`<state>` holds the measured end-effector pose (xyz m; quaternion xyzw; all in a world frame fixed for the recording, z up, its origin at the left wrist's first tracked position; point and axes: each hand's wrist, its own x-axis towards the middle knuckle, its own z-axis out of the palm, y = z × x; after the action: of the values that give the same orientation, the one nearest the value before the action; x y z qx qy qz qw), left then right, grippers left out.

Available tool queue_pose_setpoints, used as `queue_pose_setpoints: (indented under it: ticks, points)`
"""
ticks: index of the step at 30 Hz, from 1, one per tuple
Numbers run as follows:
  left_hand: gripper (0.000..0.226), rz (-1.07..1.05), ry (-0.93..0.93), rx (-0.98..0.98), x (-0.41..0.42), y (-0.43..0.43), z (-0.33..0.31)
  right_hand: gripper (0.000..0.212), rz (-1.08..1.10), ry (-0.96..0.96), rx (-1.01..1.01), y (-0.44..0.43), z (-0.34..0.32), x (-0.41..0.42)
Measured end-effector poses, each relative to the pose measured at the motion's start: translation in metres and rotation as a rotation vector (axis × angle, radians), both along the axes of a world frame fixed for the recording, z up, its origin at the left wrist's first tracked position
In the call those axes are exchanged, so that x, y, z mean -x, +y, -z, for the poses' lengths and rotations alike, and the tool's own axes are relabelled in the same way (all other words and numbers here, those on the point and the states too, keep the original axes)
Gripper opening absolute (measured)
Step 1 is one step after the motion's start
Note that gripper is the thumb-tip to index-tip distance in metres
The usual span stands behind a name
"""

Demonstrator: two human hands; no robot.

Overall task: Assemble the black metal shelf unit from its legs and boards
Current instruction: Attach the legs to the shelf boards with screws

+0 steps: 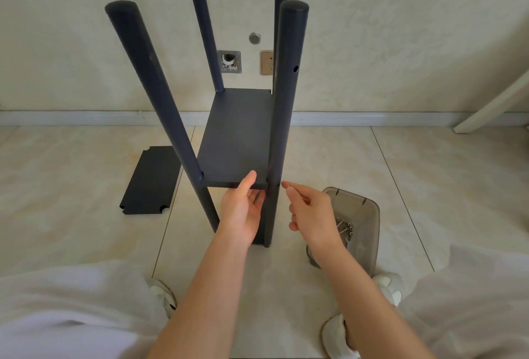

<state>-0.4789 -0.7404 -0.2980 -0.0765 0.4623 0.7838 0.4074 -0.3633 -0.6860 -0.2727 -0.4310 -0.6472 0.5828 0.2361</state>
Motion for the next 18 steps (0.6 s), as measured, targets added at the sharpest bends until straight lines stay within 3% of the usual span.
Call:
queue_pose_setpoints:
  ticks: [6, 11, 18]
  points:
    - [0.034, 0.030, 0.058, 0.068, 0.002, -0.002, 0.002, 0.039, -0.086, -0.004, 0.131, -0.008, 0.002, -0.001]
    - [0.041, 0.030, 0.107, 0.081, 0.001, -0.004, 0.005, 0.034, -0.108, 0.020, 0.025, -0.010, -0.001, -0.004]
    - [0.025, 0.141, 0.272, 0.165, 0.001, -0.009, 0.009, 0.032, -0.054, 0.153, 0.045, -0.012, -0.004, -0.007]
